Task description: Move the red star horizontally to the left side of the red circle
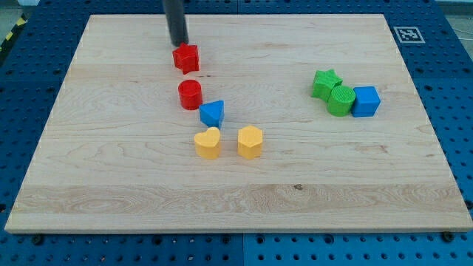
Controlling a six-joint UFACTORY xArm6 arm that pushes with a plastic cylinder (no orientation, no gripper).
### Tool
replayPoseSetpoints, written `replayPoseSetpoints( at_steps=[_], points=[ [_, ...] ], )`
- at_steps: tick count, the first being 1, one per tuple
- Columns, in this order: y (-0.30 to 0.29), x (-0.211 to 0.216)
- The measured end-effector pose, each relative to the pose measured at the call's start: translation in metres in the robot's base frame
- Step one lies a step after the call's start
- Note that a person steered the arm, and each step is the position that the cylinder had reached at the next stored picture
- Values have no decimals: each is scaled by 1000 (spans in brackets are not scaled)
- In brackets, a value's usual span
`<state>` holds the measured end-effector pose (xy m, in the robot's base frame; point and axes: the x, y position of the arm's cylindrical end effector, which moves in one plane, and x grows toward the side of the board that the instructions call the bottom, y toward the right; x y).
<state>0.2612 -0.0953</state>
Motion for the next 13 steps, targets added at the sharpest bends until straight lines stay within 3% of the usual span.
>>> replayPoseSetpoints(
  at_steps=[1, 3, 5, 6, 8, 9, 12, 13],
  points=[
    [54, 10],
    [56, 84],
    [-4, 60],
    [-4, 49],
    [-5, -17],
    [-30, -23],
    [-29, 94],
    [-25, 106]
  ],
)
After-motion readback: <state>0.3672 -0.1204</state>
